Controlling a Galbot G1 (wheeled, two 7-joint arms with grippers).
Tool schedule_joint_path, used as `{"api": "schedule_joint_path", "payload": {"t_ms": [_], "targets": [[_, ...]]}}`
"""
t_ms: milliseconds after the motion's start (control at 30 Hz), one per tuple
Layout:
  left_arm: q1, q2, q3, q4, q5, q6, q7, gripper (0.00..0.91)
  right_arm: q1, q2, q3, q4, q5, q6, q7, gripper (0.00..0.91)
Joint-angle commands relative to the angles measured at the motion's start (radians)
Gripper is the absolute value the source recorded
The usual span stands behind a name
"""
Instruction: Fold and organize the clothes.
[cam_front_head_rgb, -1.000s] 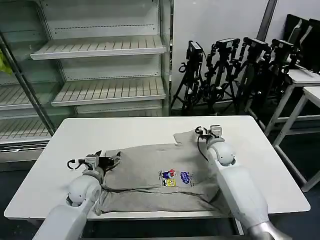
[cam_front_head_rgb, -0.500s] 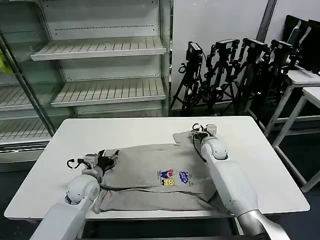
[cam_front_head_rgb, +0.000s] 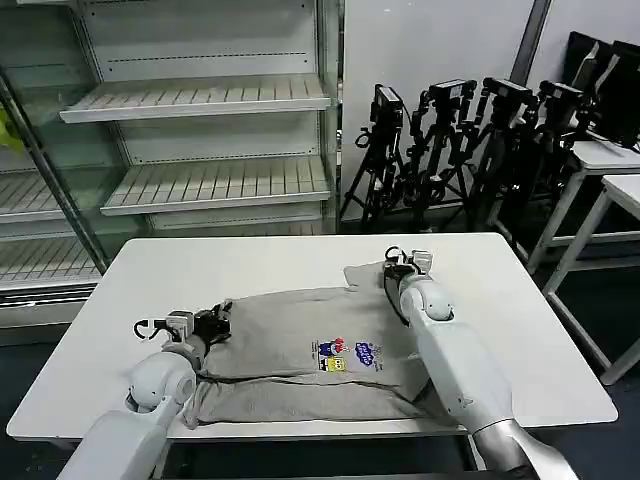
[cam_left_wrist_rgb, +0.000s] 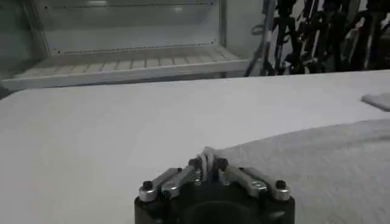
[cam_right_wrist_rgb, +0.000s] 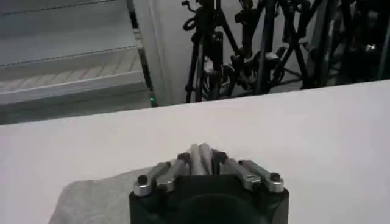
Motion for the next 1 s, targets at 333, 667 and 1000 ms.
{"api": "schedule_joint_path", "payload": {"t_ms": [333,667,1000], "targets": [[0.001,0.007,-0.035,-0.027,-0.038,-0.032,0.021,0.020,-0.045,-0.025,0.024,0.156,0.066,0.086,0.005,0.000],[0.035,0.035,-0.075,-0.145,-0.024,-0.058,0.013,0.020,-0.135,-0.084,0.040,0.373,0.105,0.110,0.026,0.000],[0.171,0.089,-0.141,-0.270,-0.025,-0.058,0.041,0.020,-0.305,-0.182,0.074,0.649,0.096,0.099,0.030,0.000]]}}
